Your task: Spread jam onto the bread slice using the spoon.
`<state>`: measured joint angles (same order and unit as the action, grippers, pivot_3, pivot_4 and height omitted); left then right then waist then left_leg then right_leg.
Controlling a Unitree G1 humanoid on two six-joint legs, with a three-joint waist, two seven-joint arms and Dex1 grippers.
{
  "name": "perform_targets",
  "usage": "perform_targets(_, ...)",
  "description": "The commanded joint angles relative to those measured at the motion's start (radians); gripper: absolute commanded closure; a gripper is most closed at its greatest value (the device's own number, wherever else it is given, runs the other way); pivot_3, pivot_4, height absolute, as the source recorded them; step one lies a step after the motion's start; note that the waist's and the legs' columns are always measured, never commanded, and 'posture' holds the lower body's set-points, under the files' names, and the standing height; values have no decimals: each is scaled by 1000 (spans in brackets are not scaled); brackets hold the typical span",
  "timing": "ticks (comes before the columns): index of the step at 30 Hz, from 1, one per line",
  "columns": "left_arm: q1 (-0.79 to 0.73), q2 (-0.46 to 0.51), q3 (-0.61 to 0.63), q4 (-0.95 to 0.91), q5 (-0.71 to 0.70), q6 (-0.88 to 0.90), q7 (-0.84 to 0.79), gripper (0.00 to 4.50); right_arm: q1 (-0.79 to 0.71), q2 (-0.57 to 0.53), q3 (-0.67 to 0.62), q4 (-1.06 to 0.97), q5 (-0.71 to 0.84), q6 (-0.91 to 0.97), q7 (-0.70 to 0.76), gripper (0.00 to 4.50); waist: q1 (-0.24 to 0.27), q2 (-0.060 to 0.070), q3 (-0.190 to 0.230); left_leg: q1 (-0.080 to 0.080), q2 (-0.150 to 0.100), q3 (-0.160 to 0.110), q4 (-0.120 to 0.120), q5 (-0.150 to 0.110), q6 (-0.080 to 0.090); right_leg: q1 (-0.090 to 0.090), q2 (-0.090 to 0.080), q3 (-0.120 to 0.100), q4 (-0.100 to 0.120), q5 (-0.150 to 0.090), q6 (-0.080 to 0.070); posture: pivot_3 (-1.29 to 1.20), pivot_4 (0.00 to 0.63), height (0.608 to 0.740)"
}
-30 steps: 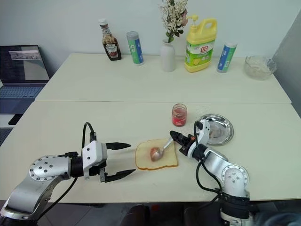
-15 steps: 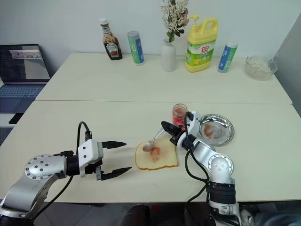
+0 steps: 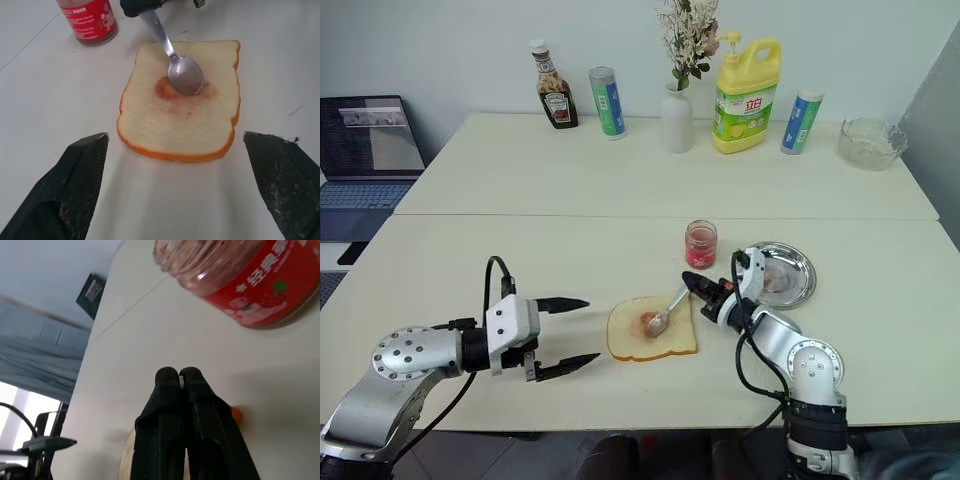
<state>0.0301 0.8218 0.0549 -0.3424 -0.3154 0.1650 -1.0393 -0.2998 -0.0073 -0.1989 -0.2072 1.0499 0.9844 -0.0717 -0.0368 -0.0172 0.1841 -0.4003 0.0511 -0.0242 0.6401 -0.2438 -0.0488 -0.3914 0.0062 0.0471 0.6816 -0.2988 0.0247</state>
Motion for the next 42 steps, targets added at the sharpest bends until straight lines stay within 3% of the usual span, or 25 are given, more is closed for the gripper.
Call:
perform_targets(1,-12,1,3,-13,-3,-18,-5,0,-30,34,-34,12,0,-51,-41,4490,0,0,0,0,0,0,0,0,0,0,0,0,0,0,0,0,150,740)
perform_targets(10,-17,0,-4,-25,-2,-6,-2,0,-21,105,-69,32,35,-60,-130,4490,0,0,0,0,0,0,0,0,0,0,0,0,0,0,0,0,150,740)
perform_targets(23,-32,-6,-15,-26,-2,2,5,0,53,-87,-75,-63,315,119,-134,4490,-2,0,0,0,0,0,0,0,0,0,0,0,0,0,0,0,150,740)
perform_targets(28,-26,-3,-11,-28,-1,0,5,0,6,-48,-80,-35,313,37,-183,4490,-4,0,0,0,0,0,0,0,0,0,0,0,0,0,0,0,150,740)
perform_targets(35,-1,6,-3,-29,0,-9,-4,0,-15,35,-51,19,193,-90,-203,4490,-5,0,0,0,0,0,0,0,0,0,0,0,-1,0,0,0,150,740)
perform_targets(42,11,10,-7,-34,3,-15,-13,0,-7,80,32,25,170,-69,-162,4490,-5,0,0,0,2,0,0,0,0,-1,1,0,0,0,0,0,150,740)
